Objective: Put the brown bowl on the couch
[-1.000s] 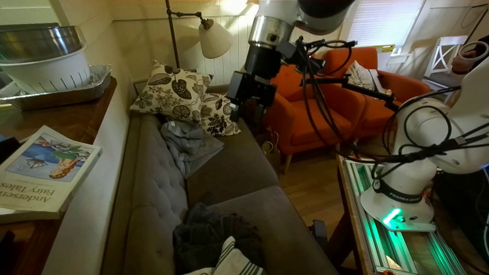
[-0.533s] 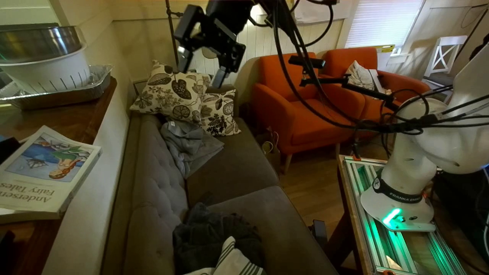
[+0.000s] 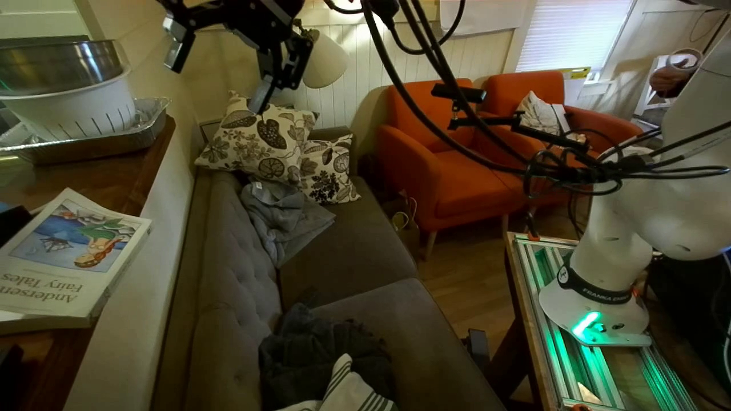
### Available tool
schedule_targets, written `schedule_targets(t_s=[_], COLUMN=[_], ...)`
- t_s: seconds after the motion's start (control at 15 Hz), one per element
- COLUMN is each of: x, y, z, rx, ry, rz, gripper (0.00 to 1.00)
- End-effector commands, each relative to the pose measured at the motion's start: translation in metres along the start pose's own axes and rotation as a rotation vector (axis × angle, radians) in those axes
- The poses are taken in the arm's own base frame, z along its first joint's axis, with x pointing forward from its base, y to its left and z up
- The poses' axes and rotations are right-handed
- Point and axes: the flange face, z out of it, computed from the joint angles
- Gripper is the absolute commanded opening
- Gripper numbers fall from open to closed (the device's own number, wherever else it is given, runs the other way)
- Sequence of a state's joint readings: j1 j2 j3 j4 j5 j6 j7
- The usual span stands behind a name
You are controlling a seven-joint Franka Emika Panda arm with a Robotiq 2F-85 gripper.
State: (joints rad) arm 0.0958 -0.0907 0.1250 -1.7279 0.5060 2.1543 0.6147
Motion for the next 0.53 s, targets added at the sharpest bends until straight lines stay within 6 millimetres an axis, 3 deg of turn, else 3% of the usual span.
schedule_targets(t_s=[0.0, 0.13, 0.47], x=[0.002, 0.007, 0.008], y=[0.001, -0.002, -0.048], z=[-0.002, 0.001, 0.036], rx=[0.000, 0.013, 0.050], ry=[0.003, 0.010, 0.049], rz=[0.002, 0.081, 0.266], gripper=[1.00, 1.00, 1.00])
